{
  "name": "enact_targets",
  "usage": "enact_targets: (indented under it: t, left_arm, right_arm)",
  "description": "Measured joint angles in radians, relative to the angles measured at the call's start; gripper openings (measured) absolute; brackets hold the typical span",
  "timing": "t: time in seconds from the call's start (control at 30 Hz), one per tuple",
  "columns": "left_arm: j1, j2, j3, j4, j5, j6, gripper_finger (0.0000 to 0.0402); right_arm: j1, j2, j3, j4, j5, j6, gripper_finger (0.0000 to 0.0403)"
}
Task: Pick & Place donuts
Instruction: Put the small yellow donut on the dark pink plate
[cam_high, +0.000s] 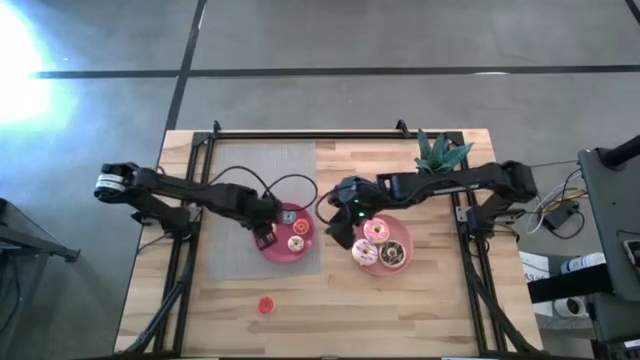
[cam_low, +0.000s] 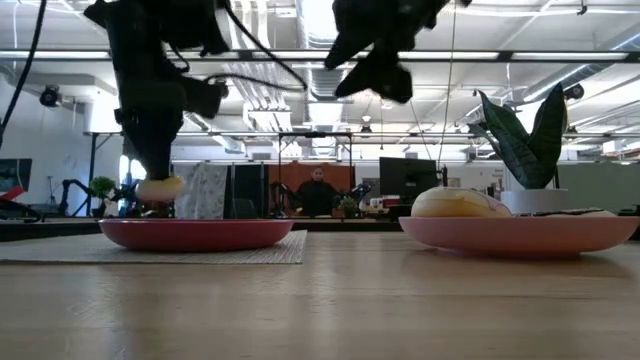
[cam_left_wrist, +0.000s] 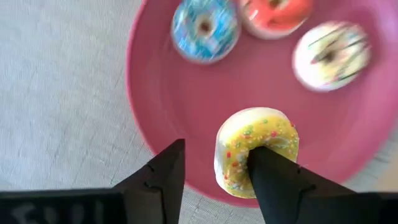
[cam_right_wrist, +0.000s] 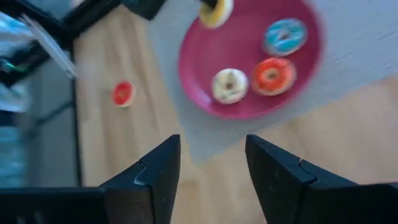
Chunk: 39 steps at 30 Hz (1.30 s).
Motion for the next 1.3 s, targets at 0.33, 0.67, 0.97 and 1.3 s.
enact_targets:
  t: [0.33, 0.67, 0.97, 1.3]
  left_arm:
    - [-0.037, -0.182, -0.055, 0.123, 0.0, -0.02, 0.0145]
    - [-0.047, -0.263, -0.161, 0.215, 0.038, -0.13, 0.0145]
    - [-0.086, -0.271, -0.185, 0.223, 0.038, -0.163, 0.0145]
    - [-0.1, -0.274, -0.194, 0.218, 0.022, -0.169, 0.0145]
  right_arm:
    - [-0.021, 0.234, 0.031, 0.425, -0.1, 0.143, 0.0154]
    - [-0.021, 0.469, 0.244, 0.445, -0.145, 0.118, 0.0151]
    - [-0.023, 0.588, 0.412, 0.417, -0.13, 0.1, 0.015]
    - [-0.027, 0.651, 0.491, 0.256, -0.017, 0.074, 0.015]
